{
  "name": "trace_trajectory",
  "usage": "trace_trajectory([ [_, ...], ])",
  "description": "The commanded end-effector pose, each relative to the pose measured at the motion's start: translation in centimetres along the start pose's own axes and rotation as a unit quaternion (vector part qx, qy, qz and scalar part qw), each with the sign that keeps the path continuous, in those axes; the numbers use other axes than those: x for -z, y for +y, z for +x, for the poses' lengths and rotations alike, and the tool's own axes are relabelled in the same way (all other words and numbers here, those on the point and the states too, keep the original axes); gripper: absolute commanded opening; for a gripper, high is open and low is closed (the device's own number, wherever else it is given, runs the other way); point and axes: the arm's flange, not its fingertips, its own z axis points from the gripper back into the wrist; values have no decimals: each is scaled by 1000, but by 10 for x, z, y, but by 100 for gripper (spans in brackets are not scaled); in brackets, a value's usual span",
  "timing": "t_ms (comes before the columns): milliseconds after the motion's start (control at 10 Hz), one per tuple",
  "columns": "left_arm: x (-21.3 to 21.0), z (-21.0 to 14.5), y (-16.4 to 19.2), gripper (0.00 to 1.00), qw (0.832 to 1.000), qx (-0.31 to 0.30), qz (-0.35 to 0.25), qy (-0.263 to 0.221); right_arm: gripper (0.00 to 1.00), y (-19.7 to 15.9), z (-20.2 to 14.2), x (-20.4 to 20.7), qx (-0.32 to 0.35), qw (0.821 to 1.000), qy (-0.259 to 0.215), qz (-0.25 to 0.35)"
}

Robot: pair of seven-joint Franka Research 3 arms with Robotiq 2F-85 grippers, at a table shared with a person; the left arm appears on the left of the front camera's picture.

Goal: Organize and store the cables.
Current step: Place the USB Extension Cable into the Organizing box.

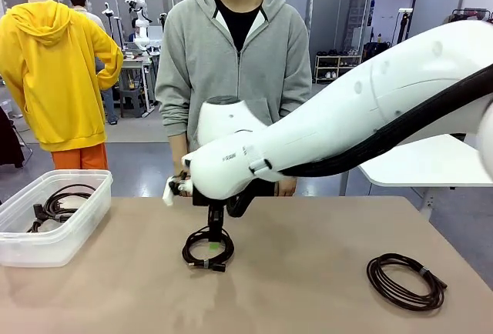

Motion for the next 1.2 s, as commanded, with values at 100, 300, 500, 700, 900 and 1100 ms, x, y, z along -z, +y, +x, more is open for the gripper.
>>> trace_trajectory([
  [100, 23, 88, -33, 100, 997, 10, -65, 49, 100, 35, -96, -51, 18, 998, -65, -12],
  [300, 52, 146, -54, 100, 991, 67, -75, 89, 100, 51, -163, -76, 52, 992, -115, -28],
  [500, 82, 190, -67, 100, 983, 98, -68, 141, 100, 67, -231, -99, 96, 981, -158, -56],
  [700, 126, 228, -84, 100, 974, 131, -58, 178, 100, 80, -296, -115, 130, 966, -213, -61],
  [900, 184, 268, -104, 100, 962, 155, -39, 220, 100, 100, -357, -143, 144, 957, -240, -73],
  [1100, 228, 299, -114, 100, 962, 160, -42, 215, 100, 121, -411, -166, 177, 946, -256, -91],
])
